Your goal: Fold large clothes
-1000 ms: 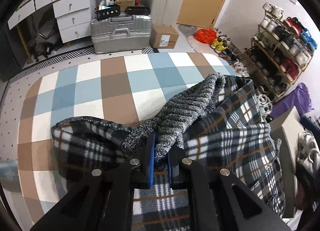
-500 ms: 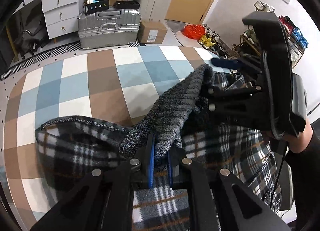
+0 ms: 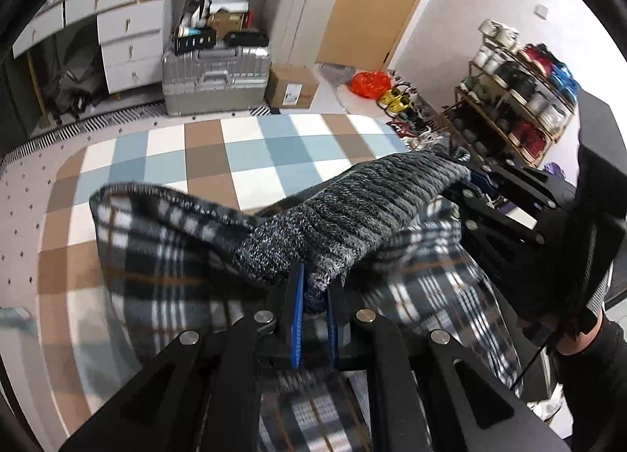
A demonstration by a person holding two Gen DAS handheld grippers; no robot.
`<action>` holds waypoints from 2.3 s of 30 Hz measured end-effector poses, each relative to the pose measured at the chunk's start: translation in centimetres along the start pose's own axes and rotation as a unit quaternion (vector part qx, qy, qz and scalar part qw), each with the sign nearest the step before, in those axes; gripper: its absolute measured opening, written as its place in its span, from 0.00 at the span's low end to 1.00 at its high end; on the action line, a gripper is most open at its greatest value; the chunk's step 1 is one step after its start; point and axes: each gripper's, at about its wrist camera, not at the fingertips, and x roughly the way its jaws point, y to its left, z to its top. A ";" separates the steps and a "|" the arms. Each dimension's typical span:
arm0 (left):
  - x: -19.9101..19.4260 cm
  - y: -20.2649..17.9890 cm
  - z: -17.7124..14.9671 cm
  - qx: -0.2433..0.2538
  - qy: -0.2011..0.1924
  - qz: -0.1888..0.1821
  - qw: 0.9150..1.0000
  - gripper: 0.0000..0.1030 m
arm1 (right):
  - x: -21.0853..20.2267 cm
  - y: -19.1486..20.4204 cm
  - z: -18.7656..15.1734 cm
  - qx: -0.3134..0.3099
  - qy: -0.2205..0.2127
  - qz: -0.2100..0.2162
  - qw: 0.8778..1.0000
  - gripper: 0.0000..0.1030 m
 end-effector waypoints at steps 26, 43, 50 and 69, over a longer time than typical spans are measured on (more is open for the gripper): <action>-3.4 -4.8 -15.2 -0.018 0.071 -0.032 0.997 0.03 | -7.8 7.9 -19.9 0.046 0.062 0.018 0.997 0.12; -3.6 -1.2 -3.0 0.009 0.076 0.053 0.996 0.62 | -8.7 9.2 -21.6 -0.001 0.062 0.005 0.998 0.13; 0.5 1.8 -12.0 -0.040 0.130 0.028 0.990 0.61 | -10.4 5.5 -22.2 0.088 0.075 0.100 0.988 0.16; -7.8 3.2 -15.1 -0.097 0.097 -0.208 0.968 0.61 | -6.4 2.3 -6.7 0.175 0.072 0.165 0.968 0.98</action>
